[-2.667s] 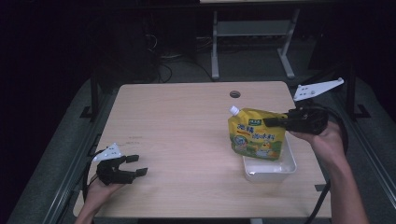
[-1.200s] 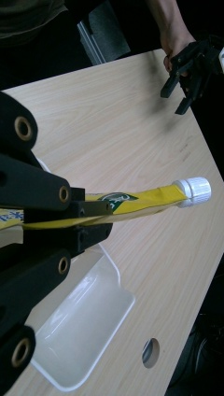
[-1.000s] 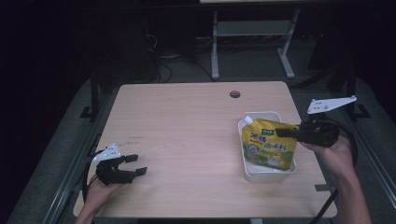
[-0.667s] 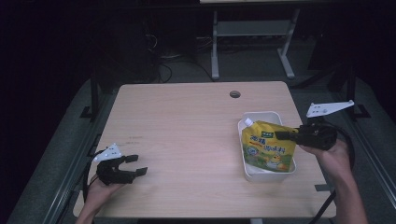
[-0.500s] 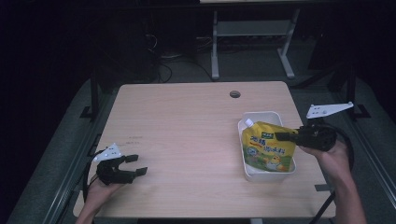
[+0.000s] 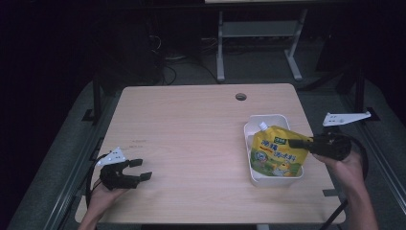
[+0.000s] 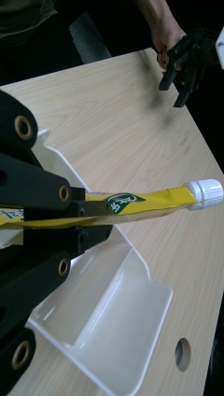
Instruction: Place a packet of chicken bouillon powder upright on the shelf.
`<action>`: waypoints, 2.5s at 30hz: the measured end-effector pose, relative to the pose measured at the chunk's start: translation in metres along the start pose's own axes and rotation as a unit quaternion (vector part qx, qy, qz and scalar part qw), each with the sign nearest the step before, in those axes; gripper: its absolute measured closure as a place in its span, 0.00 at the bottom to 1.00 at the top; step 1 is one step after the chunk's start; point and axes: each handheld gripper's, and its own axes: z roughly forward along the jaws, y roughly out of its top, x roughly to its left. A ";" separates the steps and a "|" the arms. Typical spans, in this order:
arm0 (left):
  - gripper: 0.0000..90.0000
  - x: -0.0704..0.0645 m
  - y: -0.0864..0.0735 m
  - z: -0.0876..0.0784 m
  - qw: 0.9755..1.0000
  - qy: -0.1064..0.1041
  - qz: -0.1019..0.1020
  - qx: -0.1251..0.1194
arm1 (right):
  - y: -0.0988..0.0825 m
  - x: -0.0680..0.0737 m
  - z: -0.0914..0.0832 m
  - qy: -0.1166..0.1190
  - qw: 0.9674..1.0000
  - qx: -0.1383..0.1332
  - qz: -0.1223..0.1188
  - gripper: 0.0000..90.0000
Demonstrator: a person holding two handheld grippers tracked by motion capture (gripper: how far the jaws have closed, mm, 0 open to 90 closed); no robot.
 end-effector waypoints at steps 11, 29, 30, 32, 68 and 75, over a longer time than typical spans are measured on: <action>0.31 -0.001 0.000 0.001 1.000 0.000 0.000 0.001 | -0.014 -0.009 0.001 0.001 1.000 -0.009 0.022 0.96; 0.31 -0.001 0.000 0.001 1.000 -0.002 -0.001 0.002 | -0.011 -0.004 -0.007 -0.009 0.999 -0.032 0.035 0.74; 0.32 -0.001 0.000 0.001 1.000 -0.002 -0.001 0.002 | -0.011 -0.004 -0.008 -0.008 0.999 -0.034 0.036 0.74; 0.32 0.000 0.000 0.001 1.000 -0.002 -0.001 0.002 | -0.011 -0.003 -0.008 -0.008 0.999 -0.034 0.037 0.72; 0.31 -0.003 -0.001 0.003 1.000 -0.006 0.002 0.005 | -0.033 0.011 -0.074 -0.062 0.993 -0.091 0.049 0.57; 0.31 -0.002 0.000 0.002 1.000 -0.007 0.002 0.005 | -0.049 0.011 -0.076 -0.063 0.992 -0.088 0.058 0.56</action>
